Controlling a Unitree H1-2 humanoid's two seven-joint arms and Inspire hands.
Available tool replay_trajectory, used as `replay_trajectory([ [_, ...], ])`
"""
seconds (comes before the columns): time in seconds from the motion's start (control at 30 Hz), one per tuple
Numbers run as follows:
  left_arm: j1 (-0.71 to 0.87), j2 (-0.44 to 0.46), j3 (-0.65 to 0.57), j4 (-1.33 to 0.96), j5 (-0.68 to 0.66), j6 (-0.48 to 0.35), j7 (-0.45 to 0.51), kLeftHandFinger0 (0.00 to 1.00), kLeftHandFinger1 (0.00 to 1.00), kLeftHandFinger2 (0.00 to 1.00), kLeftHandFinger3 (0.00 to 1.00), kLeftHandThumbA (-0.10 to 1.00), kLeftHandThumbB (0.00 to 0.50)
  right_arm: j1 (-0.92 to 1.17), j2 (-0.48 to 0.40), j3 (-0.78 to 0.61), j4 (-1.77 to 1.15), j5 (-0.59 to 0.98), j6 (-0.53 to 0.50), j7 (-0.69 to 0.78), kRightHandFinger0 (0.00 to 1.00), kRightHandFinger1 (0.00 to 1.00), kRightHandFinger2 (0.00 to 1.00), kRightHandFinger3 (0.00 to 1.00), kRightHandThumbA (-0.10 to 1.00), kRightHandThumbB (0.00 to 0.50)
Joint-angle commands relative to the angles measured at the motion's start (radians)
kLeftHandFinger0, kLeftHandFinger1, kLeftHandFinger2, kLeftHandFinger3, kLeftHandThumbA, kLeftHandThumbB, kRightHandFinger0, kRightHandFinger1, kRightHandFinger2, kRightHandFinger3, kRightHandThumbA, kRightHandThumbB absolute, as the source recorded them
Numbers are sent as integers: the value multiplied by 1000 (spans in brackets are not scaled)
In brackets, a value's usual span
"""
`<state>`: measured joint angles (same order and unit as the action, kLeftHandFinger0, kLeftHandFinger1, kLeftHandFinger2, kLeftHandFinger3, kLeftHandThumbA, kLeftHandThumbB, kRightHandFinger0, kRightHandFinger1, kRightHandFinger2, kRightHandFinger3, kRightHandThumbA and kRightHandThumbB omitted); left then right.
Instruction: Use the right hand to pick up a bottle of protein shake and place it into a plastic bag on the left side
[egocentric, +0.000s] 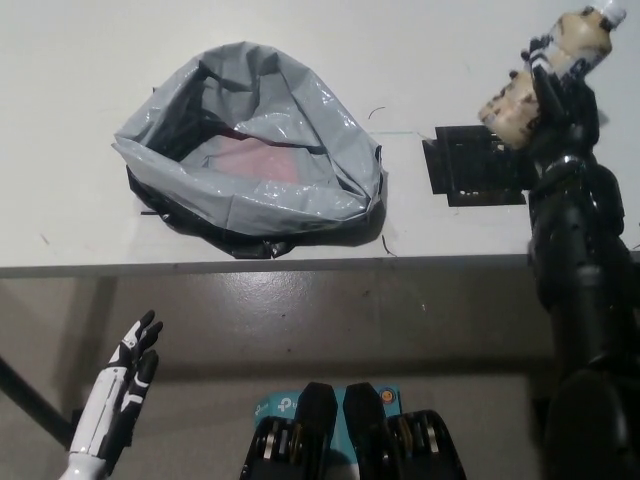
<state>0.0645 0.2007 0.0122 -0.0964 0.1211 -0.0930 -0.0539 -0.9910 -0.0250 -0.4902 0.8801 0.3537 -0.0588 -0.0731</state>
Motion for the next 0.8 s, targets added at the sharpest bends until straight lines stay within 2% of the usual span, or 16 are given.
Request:
replay_trajectory([
  [0.0, -9, 13, 6, -26, -2, -7, -4, 1000, 1000, 1000, 1000, 992, 135, -22, 11, 105, -162, -46, 1, 50, 0, 177, 636, 5, -100, 214],
  [0.03, -9, 14, 7, -26, -2, -6, -5, 1000, 1000, 1000, 1000, 992, 135, -21, 20, 142, -216, -61, 12, 54, 0, 221, 706, 9, -100, 207],
  [0.07, -9, 14, 7, -25, -3, -6, -6, 1000, 1000, 1000, 1000, 991, 134, -17, 21, 165, -246, -67, 27, 48, 0, 243, 725, 61, -100, 206],
  [0.1, -9, 13, 6, -26, 3, -3, -3, 1000, 1000, 1000, 1000, 993, 139, -16, 26, 237, -321, -132, 58, 34, 0, 302, 695, 128, -100, 209],
  [0.13, -10, 13, 6, -27, 9, -1, -1, 1000, 1000, 1000, 1000, 994, 139, -15, 27, 265, -354, -148, 80, 27, 0, 303, 665, 146, -100, 209],
  [0.17, -11, 12, 5, -23, 6, -6, -2, 1000, 1000, 1000, 1000, 991, 132, -15, 31, 304, -401, -164, 103, 28, 0, 343, 671, 243, -100, 188],
  [0.2, -12, 12, 4, -21, 7, -10, -2, 1000, 1000, 1000, 1000, 990, 133, -19, 27, 353, -435, -194, 107, 43, 0, 347, 684, 392, -100, 155],
  [0.23, -13, 13, 3, -23, 8, -5, -4, 1000, 1000, 1000, 1000, 991, 135, -24, 22, 394, -452, -230, 96, 53, 0, 347, 674, 448, -100, 137],
  [0.3, -17, 20, 3, -23, -2, -1, -14, 1000, 1000, 1000, 1000, 985, 119, -48, 25, 493, -500, -298, 104, 62, 0, 332, 653, 546, -100, 134],
  [0.37, -20, 23, 1, -16, -5, -5, -19, 1000, 1000, 1000, 1000, 987, 126, -62, 30, 556, -520, -350, 117, 36, 0, 309, 635, 654, -100, 142],
  [0.43, -19, 22, 0, -14, -16, -5, -26, 1000, 1000, 1000, 1000, 992, 135, -74, 28, 625, -528, -422, 113, 34, 0, 303, 670, 759, -100, 138],
  [0.5, -17, 18, 0, -21, -22, 12, -32, 1000, 1000, 1000, 1000, 984, 148, -107, 46, 713, -474, -487, 103, 37, 0, 301, 688, 795, -100, 144],
  [0.6, -17, 18, 1, -24, -25, 20, -36, 1000, 1000, 1000, 1000, 976, 153, -140, 49, 785, -400, -546, 86, 28, 0, 286, 695, 820, -100, 127],
  [0.67, -20, 20, 6, -20, -37, 12, -39, 1000, 1000, 1000, 1000, 994, 152, -188, 61, 853, -270, -618, -2, -9, 0, 283, 720, 844, -100, 138],
  [0.77, -19, 19, 6, -12, -37, 0, -39, 1000, 1000, 1000, 1000, 1000, 158, -232, 78, 910, -148, -661, -50, -47, 0, 300, 738, 840, -100, 155],
])
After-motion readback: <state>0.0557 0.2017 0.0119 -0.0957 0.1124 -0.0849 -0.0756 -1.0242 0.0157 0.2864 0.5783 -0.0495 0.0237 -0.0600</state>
